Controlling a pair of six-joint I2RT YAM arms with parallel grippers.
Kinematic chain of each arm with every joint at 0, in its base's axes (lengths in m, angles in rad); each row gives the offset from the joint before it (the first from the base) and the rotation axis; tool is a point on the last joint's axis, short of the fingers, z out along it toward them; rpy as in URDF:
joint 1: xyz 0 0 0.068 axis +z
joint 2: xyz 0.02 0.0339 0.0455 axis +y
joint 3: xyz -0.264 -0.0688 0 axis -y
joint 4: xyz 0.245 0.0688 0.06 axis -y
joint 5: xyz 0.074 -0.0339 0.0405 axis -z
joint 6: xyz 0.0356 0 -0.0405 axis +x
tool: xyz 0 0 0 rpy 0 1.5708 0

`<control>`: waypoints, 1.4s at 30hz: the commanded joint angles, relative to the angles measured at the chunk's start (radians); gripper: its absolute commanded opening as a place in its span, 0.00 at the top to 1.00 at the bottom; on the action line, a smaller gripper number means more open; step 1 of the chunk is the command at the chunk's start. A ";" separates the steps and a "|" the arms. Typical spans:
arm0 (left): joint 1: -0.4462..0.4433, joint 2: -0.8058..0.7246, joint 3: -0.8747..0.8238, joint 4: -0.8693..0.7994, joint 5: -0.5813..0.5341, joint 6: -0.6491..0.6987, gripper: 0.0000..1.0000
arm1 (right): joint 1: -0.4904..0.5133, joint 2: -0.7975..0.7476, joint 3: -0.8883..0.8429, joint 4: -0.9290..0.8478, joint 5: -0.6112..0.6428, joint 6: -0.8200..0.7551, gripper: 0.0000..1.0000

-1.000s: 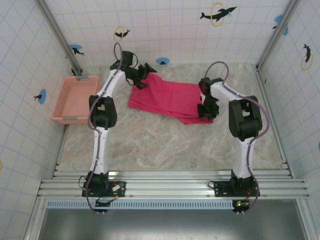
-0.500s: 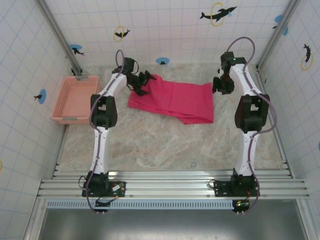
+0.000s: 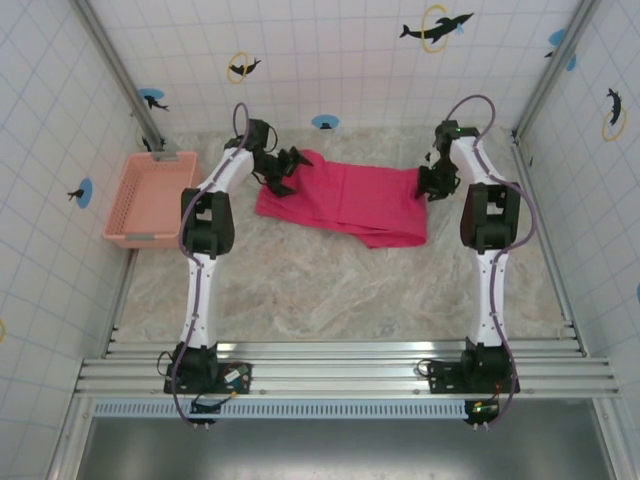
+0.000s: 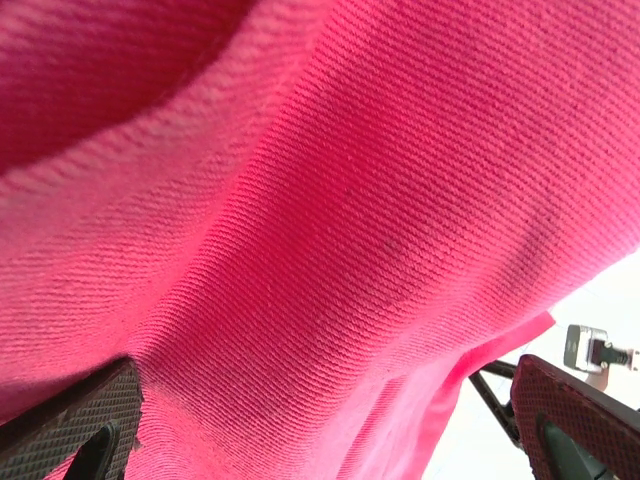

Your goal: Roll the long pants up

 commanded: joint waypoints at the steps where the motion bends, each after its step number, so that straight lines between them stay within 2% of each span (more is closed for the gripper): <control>1: 0.003 0.008 -0.007 -0.108 -0.042 0.028 0.03 | 0.005 0.059 0.044 0.010 -0.081 0.018 0.69; 4: 0.003 0.020 -0.002 -0.089 -0.052 0.006 0.03 | 0.008 0.066 0.043 0.010 -0.096 0.022 0.79; 6: 0.001 0.030 -0.001 -0.063 -0.061 -0.019 0.03 | 0.010 0.067 0.037 0.002 -0.093 0.025 0.91; 9: -0.001 0.053 0.012 -0.020 -0.072 -0.065 0.03 | 0.008 0.051 0.007 -0.020 -0.072 0.027 1.00; 13: -0.015 0.117 0.078 0.037 -0.085 -0.145 0.03 | 0.011 -0.022 -0.100 -0.046 -0.033 0.032 1.00; 17: -0.036 0.232 0.223 0.087 -0.088 -0.243 0.03 | 0.028 -0.184 -0.319 -0.027 -0.010 0.046 1.00; 21: -0.056 0.331 0.321 0.196 -0.093 -0.375 0.03 | 0.071 -0.382 -0.594 0.052 -0.051 0.105 1.00; 25: -0.067 0.391 0.340 0.312 -0.089 -0.481 0.03 | 0.185 -0.506 -0.798 0.102 -0.117 0.173 1.00; 29: -0.067 0.410 0.348 0.342 -0.089 -0.495 0.03 | 0.360 -0.520 -0.837 0.104 -0.175 0.220 1.00; 32: -0.064 0.400 0.348 0.339 -0.093 -0.471 0.03 | 0.459 -0.477 -0.803 0.085 -0.244 0.220 0.98; 36: -0.063 0.389 0.348 0.331 -0.091 -0.442 0.03 | 0.551 -0.421 -0.759 0.057 -0.289 0.185 0.87; 39: -0.064 0.386 0.347 0.341 -0.068 -0.435 0.03 | 0.609 -0.386 -0.715 0.041 -0.354 0.144 0.69; 42: -0.057 0.365 0.338 0.355 -0.046 -0.404 0.03 | 0.642 -0.383 -0.620 -0.067 -0.328 0.046 0.58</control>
